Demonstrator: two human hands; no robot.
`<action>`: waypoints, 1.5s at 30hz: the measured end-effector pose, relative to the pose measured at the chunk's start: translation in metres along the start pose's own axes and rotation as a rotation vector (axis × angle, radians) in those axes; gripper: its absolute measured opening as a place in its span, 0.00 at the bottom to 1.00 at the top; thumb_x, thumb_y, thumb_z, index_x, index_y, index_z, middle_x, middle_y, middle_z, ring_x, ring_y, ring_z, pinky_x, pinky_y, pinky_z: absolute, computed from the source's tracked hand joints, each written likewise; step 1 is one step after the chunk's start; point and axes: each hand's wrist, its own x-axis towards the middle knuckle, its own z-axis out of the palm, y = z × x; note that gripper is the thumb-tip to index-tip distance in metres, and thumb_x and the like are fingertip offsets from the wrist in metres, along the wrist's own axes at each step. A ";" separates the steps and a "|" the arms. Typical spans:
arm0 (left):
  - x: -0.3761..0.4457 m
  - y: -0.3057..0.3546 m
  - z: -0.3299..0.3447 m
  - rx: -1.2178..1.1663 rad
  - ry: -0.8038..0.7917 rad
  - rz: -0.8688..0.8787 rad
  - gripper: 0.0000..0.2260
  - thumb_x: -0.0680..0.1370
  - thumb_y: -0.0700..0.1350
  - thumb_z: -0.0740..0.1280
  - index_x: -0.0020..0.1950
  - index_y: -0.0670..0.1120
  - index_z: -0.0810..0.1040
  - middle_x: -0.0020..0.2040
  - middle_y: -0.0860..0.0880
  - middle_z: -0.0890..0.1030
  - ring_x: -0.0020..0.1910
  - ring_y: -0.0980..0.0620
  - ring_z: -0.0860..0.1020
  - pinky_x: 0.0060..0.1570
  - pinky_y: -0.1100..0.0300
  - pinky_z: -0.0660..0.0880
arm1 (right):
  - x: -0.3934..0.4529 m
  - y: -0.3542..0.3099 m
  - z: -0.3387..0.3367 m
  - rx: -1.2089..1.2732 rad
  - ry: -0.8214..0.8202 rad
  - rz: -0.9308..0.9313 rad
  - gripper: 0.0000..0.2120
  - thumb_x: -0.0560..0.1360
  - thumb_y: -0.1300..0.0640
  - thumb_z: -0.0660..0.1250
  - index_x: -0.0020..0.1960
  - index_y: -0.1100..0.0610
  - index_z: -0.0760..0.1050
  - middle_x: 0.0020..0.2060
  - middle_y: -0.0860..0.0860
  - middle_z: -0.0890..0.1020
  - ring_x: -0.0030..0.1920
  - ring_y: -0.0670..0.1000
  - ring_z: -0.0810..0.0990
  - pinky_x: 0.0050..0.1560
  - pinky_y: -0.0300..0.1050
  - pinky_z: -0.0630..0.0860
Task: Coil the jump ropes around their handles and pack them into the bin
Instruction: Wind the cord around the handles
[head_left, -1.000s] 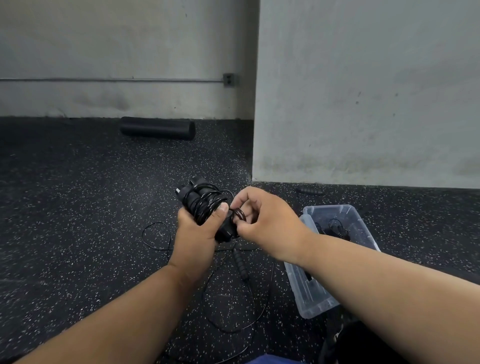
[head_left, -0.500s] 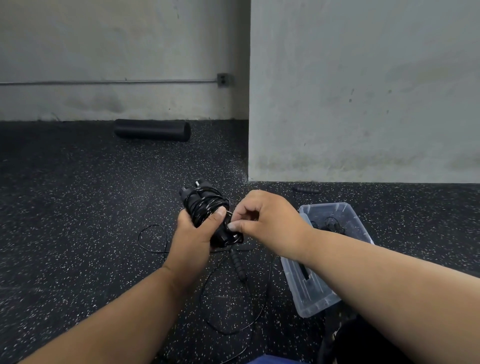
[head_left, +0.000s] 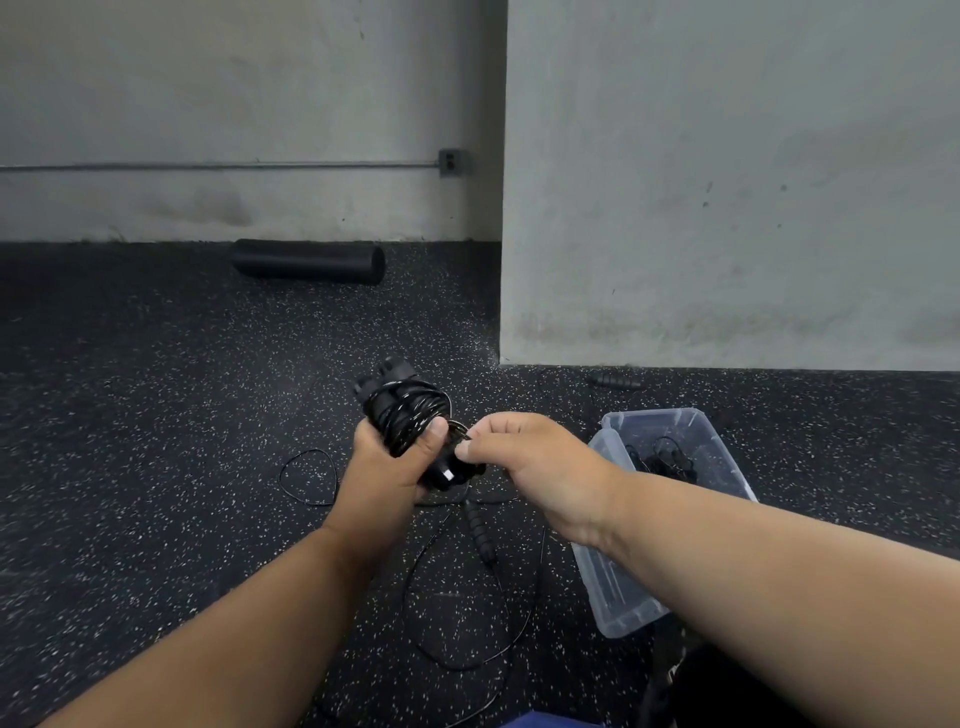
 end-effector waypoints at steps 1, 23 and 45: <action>0.000 0.000 -0.001 -0.015 -0.018 -0.019 0.20 0.78 0.48 0.73 0.67 0.45 0.72 0.59 0.46 0.85 0.50 0.55 0.87 0.42 0.61 0.82 | -0.001 -0.003 0.000 -0.017 -0.009 -0.015 0.09 0.78 0.61 0.71 0.40 0.53 0.76 0.34 0.46 0.79 0.38 0.43 0.75 0.48 0.44 0.69; -0.008 0.001 0.002 -0.342 -0.095 -0.138 0.26 0.76 0.38 0.73 0.72 0.47 0.69 0.66 0.35 0.80 0.62 0.36 0.83 0.55 0.40 0.83 | -0.013 -0.007 -0.009 -0.207 -0.139 -0.025 0.12 0.82 0.52 0.69 0.44 0.58 0.76 0.35 0.47 0.76 0.36 0.46 0.72 0.39 0.40 0.69; -0.010 -0.007 0.001 -0.333 -0.201 -0.176 0.40 0.71 0.32 0.75 0.74 0.59 0.63 0.64 0.35 0.82 0.60 0.34 0.83 0.53 0.45 0.84 | 0.004 -0.006 -0.013 0.183 -0.076 0.051 0.06 0.85 0.61 0.63 0.51 0.59 0.79 0.35 0.48 0.78 0.37 0.44 0.76 0.43 0.40 0.75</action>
